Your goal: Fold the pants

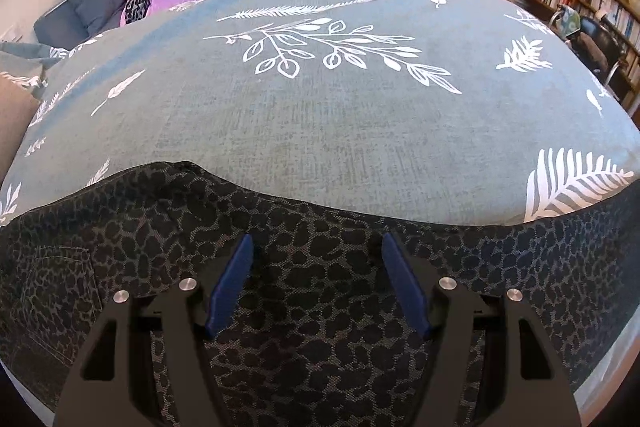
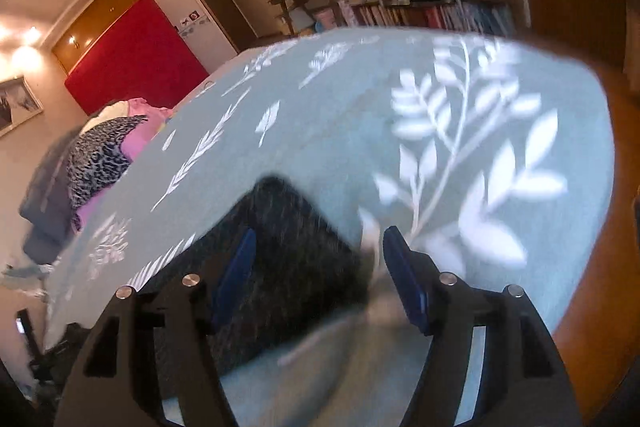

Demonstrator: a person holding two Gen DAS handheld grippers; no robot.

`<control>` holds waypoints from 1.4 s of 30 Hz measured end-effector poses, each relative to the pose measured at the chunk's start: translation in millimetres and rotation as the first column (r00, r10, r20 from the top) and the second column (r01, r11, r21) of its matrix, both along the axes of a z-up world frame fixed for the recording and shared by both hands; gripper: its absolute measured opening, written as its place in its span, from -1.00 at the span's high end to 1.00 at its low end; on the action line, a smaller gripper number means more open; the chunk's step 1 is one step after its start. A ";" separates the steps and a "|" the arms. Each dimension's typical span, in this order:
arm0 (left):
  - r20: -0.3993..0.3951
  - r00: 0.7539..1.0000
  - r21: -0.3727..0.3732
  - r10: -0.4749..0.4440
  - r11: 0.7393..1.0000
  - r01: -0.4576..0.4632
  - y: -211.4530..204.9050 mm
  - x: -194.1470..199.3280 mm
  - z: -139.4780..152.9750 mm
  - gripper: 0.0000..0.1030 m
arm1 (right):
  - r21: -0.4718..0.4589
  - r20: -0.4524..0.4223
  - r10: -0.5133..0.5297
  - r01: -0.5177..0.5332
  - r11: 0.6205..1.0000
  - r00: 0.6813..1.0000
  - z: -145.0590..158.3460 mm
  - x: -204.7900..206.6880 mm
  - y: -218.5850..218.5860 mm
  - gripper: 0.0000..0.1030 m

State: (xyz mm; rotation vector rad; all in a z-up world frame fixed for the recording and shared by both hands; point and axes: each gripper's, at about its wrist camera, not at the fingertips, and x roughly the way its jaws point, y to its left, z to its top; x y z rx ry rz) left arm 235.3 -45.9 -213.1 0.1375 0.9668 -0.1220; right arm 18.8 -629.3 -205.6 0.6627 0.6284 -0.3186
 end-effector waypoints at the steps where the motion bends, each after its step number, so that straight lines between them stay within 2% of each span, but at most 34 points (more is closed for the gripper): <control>1: 0.002 1.000 -0.001 -0.002 1.000 0.002 -0.1 -0.7 0.5 -0.31 | 0.017 -0.006 -0.003 0.003 1.000 1.000 -6.0 -2.5 2.5 -0.31; 5: 0.009 1.000 -0.004 -0.007 1.000 0.007 2.1 -5.1 4.8 -0.31 | 0.046 -0.010 -0.063 0.063 0.997 0.998 -19.8 -9.4 5.6 -0.32; 8: 0.014 1.000 -0.012 -0.002 1.000 0.002 7.0 -8.0 8.5 -0.31 | 0.120 0.017 -0.046 0.044 0.992 0.999 -24.4 -2.8 12.2 -0.32; 11: 0.014 1.000 -0.019 0.009 1.000 -0.009 11.5 -10.2 9.7 -0.31 | 0.125 0.011 -0.042 0.041 0.991 0.999 -24.1 3.3 23.1 -0.32; 13: 0.012 1.000 -0.029 0.013 1.000 -0.013 14.5 -11.7 10.8 -0.31 | 0.155 0.015 -0.095 0.092 0.984 0.995 -24.0 -2.2 21.6 -0.20; 17: 0.013 1.000 -0.034 0.013 0.999 -0.012 17.8 -13.9 10.8 -0.31 | 0.297 0.037 -0.267 0.244 0.923 0.963 -28.4 -31.5 19.2 -0.13; 20: -0.002 1.000 -0.040 0.023 0.999 -0.023 22.5 -13.5 6.4 -0.31 | 0.374 0.050 -0.237 0.202 0.905 0.970 -34.8 -32.7 34.5 -0.13; 22: -0.010 1.000 -0.045 0.025 0.999 -0.026 24.5 -13.2 3.7 -0.31 | 0.387 0.051 -0.218 0.181 0.904 0.975 -37.5 -28.0 38.4 -0.13; 27: 0.003 1.000 -0.056 0.018 0.998 -0.018 28.1 -17.4 7.7 -0.31 | 0.415 0.097 -0.237 0.177 0.893 0.967 -42.4 -10.5 18.5 -0.13; 29: 0.007 1.000 -0.064 0.023 0.998 -0.022 31.3 -19.2 10.1 -0.31 | 0.394 0.092 -0.225 0.172 0.903 0.970 -37.0 -3.0 15.9 -0.13; 30: 0.008 1.000 -0.067 0.026 0.997 -0.026 32.7 -19.8 11.2 -0.31 | 0.386 0.088 -0.221 0.171 0.907 0.971 -35.2 -1.1 17.8 -0.03; 31: 0.009 0.999 -0.073 0.032 0.997 -0.031 34.6 -20.5 12.3 -0.31 | 0.373 0.077 -0.204 0.162 0.914 0.976 -32.7 0.0 20.4 0.27; 32: 0.010 0.999 -0.076 0.036 0.996 -0.035 35.8 -21.3 12.8 -0.31 | 0.366 0.069 -0.193 0.155 0.917 0.979 -31.5 1.5 22.1 0.40; 34: 0.005 0.999 -0.080 0.039 0.996 -0.039 38.1 -21.8 13.8 -0.31 | 0.350 0.071 -0.177 0.142 0.926 0.982 -24.1 1.6 25.6 0.79; 37: 0.004 0.999 -0.083 0.037 0.996 -0.037 39.3 -23.1 16.1 -0.31 | 0.298 0.101 -0.134 0.099 0.950 0.986 -1.1 -2.4 36.0 0.82; 40: 0.012 0.999 -0.098 0.035 0.995 -0.033 40.6 -25.3 21.8 -0.31 | 0.188 0.143 -0.046 0.018 0.982 0.989 38.8 3.6 61.7 0.82; 42: 0.023 0.999 -0.111 0.040 0.993 -0.037 42.7 -27.5 26.9 -0.31 | 0.133 0.174 0.007 -0.030 0.991 0.985 61.7 11.5 78.8 0.82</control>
